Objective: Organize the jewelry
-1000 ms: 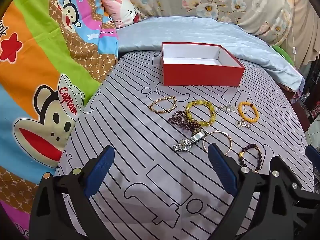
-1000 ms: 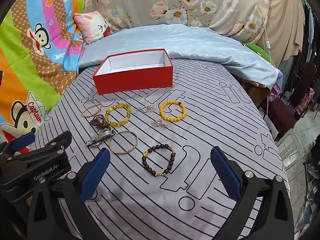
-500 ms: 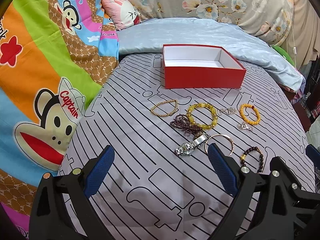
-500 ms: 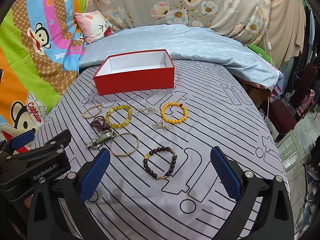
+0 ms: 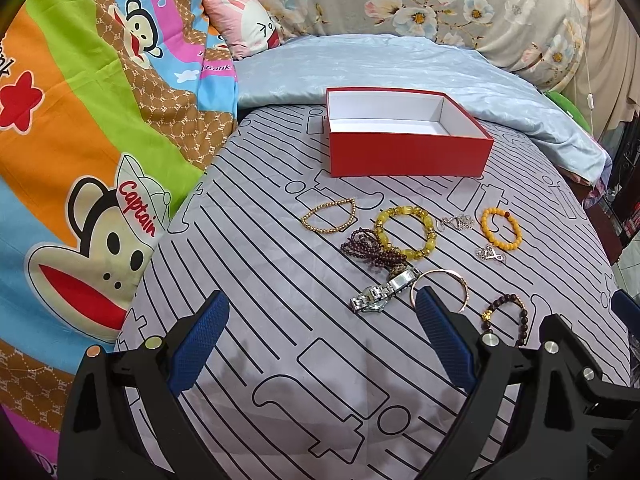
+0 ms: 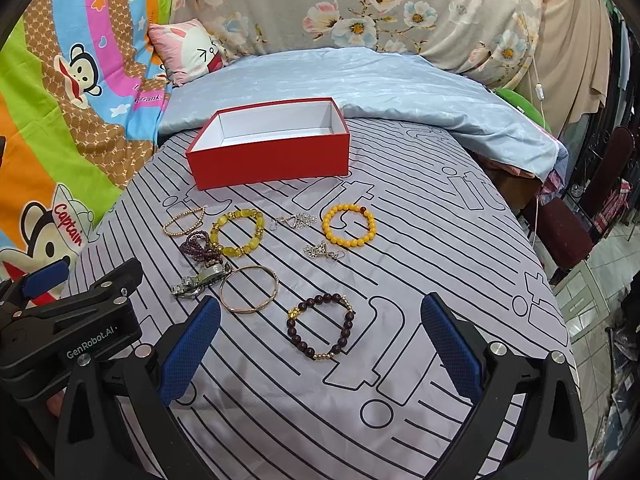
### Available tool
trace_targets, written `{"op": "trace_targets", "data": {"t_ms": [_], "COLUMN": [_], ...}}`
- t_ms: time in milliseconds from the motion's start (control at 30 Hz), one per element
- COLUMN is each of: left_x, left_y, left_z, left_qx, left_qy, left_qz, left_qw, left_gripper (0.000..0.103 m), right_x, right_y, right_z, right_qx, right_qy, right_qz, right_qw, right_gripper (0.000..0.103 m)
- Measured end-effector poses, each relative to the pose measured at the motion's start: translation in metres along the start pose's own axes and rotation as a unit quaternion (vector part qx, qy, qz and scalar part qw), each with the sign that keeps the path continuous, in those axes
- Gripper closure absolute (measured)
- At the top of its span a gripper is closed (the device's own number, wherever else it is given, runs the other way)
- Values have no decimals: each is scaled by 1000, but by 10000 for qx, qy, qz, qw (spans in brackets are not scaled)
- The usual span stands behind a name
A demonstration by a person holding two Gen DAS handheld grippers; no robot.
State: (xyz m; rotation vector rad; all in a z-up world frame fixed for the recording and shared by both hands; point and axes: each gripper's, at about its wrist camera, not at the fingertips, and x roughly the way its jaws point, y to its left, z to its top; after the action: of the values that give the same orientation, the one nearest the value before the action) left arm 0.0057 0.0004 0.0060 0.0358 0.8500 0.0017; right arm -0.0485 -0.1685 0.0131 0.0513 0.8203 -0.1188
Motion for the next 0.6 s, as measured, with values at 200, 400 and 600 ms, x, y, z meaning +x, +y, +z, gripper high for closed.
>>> {"op": "trace_targets", "data": {"t_ms": [200, 400, 600], "left_x": [0, 0, 1], "left_y": [0, 0, 0], "left_z": [0, 0, -1], "left_qx": [0, 1, -6], "left_qy": [-3, 0, 2], "left_qz": [-1, 0, -11], "left_qw": [10000, 10000, 10000], "left_gripper": [11, 11, 11], "right_x": [0, 3, 3], "right_y": [0, 1, 1], "right_z": [0, 1, 1], "right_qx": [-1, 2, 1], "right_qy": [1, 8, 4], "right_qz": [-2, 2, 1], "right_qw": [10000, 10000, 10000], "right_gripper": [5, 5, 5]}}
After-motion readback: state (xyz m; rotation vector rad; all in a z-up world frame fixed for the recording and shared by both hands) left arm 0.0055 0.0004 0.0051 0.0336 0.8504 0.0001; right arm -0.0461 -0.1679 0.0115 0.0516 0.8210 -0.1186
